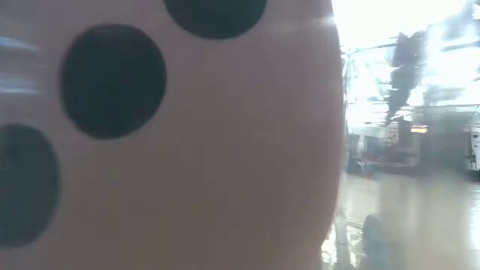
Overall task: Pick & Place Dice
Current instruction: Put the small orange dice into the transparent bin
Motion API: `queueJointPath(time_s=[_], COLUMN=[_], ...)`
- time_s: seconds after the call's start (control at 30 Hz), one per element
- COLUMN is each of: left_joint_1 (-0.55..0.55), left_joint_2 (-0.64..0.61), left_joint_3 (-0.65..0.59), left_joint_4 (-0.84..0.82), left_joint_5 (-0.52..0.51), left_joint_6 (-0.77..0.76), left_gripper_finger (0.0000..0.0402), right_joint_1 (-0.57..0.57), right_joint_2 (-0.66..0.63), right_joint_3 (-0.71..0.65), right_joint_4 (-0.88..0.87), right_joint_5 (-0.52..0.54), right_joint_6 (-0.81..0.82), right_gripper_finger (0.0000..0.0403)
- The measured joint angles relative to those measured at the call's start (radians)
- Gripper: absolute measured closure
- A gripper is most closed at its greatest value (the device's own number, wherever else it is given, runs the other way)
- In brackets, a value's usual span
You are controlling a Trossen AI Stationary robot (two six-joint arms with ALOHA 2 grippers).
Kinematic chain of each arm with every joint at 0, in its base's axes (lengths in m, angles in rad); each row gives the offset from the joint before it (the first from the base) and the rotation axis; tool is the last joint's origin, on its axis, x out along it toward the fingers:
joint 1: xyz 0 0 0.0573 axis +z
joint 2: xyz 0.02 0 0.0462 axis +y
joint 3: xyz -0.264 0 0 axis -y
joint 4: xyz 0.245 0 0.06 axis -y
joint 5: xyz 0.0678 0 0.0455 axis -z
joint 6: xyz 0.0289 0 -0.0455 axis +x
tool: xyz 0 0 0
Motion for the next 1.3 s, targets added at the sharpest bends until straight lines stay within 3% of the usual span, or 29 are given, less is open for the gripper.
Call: queueJointPath(time_s=[0.1,0.8,1.3], left_joint_1=[-0.017,-0.084,-0.097], left_joint_2=[0.021,-0.022,-0.022], left_joint_3=[0.000,0.000,0.000], left_joint_4=[0.044,0.000,-0.078], left_joint_5=[0.000,-0.004,-0.004], left_joint_6=[-0.106,-0.078,-0.323], left_gripper_finger=[0.0002,0.0002,0.0002], right_joint_1=[0.000,0.000,0.001], right_joint_2=[0.000,0.000,0.000], right_joint_3=[0.000,-0.001,-0.001], right_joint_4=[-0.012,-0.144,-0.181], right_joint_5=[0.017,-0.041,-0.064], right_joint_6=[0.016,0.178,0.208], right_gripper_finger=[0.0118,0.0118,0.0118])
